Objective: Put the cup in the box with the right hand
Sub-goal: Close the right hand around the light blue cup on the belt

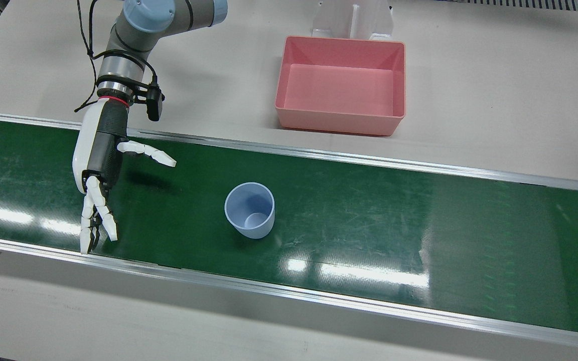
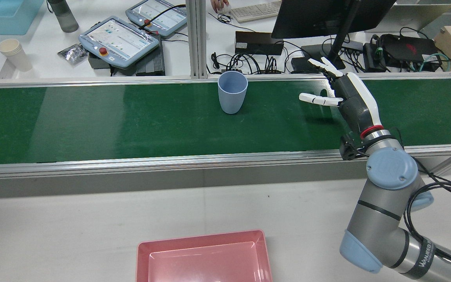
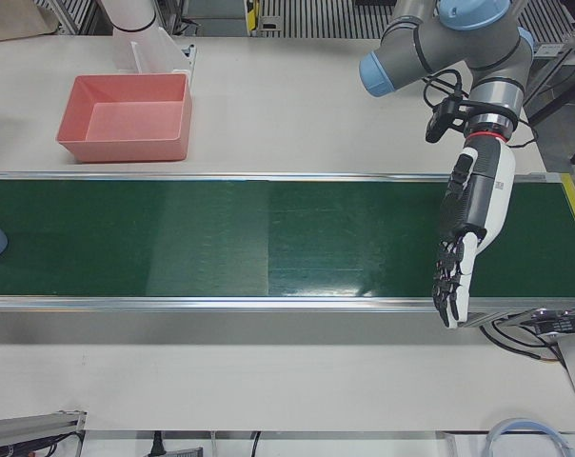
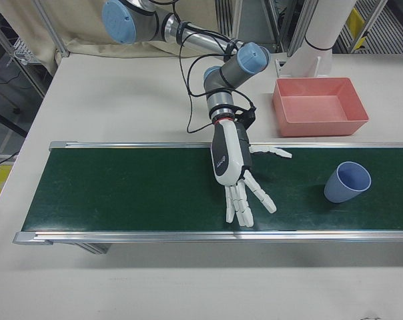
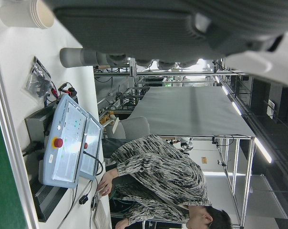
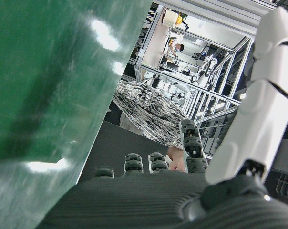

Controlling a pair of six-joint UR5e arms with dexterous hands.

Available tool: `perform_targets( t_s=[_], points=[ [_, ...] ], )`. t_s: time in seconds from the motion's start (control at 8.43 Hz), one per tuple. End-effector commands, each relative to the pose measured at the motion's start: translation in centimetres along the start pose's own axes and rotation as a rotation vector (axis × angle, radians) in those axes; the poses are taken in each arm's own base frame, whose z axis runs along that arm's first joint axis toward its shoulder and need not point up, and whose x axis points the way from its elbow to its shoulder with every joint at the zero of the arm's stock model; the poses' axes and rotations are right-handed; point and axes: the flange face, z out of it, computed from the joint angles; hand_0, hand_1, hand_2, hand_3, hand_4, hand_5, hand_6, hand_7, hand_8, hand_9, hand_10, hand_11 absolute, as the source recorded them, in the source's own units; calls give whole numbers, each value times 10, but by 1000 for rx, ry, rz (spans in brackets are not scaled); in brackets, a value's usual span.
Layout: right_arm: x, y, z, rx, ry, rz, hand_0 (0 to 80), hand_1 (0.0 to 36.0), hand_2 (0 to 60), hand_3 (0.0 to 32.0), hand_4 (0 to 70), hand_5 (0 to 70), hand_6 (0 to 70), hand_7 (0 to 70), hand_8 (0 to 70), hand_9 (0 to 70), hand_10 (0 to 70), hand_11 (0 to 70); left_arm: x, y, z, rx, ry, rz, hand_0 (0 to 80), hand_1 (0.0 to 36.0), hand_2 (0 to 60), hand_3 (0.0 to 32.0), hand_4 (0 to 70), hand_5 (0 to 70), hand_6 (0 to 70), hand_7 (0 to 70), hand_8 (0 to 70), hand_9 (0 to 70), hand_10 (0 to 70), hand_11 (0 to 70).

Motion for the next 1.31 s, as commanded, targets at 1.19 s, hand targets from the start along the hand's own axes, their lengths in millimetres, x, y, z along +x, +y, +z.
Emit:
perform_targets(
  t_s=[1.19],
  points=[
    [4, -10, -6, 12, 16, -22, 438, 140, 180, 16, 0, 39, 35, 142, 48, 90, 0, 1, 0, 0, 0, 0, 0, 0, 0, 0, 0, 0, 0, 0, 0, 0, 0, 0, 0, 0]
  ],
)
